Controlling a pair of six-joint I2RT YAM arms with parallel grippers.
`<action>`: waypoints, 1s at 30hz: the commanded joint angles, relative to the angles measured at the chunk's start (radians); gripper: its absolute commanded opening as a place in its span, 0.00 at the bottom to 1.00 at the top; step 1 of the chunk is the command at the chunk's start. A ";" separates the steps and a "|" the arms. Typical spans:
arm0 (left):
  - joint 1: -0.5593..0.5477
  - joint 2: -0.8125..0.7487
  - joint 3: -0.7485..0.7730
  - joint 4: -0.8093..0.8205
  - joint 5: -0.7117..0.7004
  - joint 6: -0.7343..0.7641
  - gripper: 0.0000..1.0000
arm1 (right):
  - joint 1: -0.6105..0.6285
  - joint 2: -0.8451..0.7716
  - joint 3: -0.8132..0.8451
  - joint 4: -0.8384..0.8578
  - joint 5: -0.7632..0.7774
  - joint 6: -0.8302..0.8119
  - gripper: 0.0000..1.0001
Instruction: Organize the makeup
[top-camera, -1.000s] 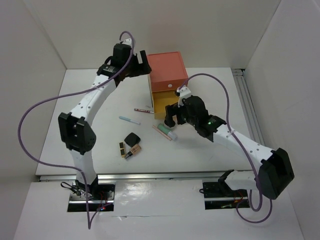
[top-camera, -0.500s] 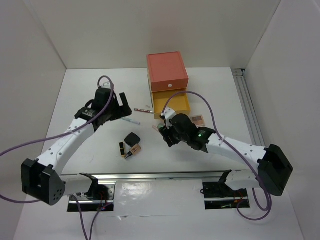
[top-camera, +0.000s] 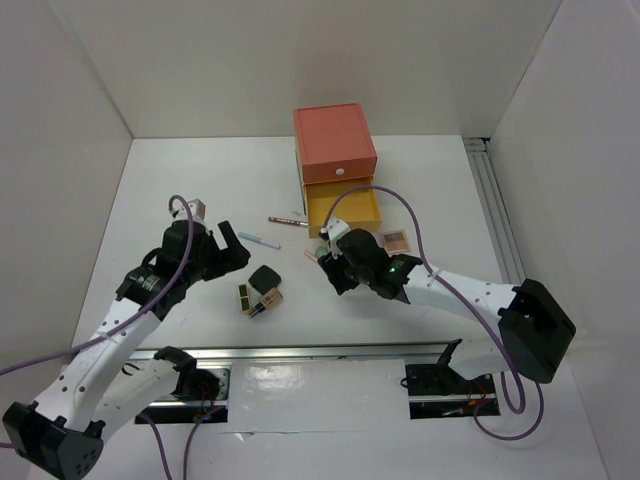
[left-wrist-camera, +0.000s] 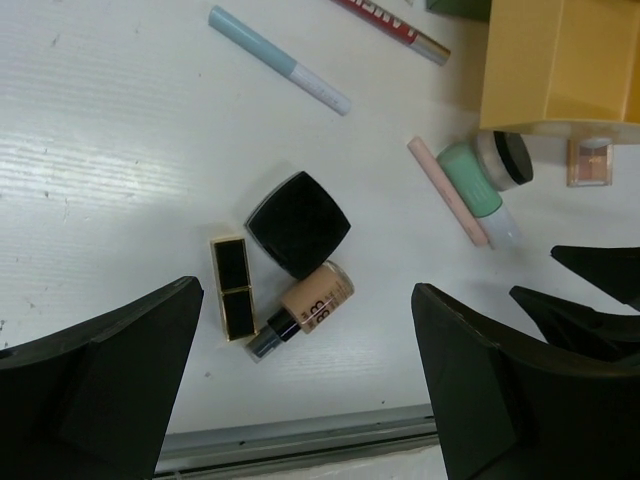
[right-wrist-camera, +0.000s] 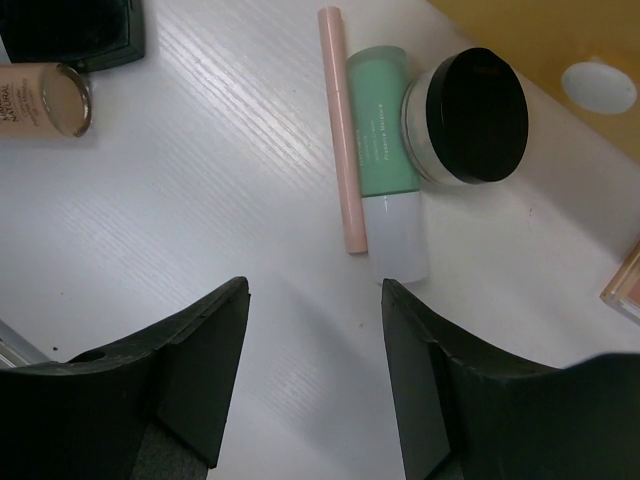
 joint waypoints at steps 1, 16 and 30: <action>-0.011 -0.006 -0.015 -0.021 -0.006 -0.024 1.00 | -0.007 -0.014 -0.009 0.057 0.014 0.018 0.63; -0.077 0.107 -0.033 0.033 0.058 -0.004 1.00 | -0.007 0.018 -0.018 0.048 0.006 -0.014 0.62; -0.086 0.117 -0.033 0.024 0.030 -0.024 1.00 | -0.007 0.219 0.063 0.111 -0.035 -0.076 0.60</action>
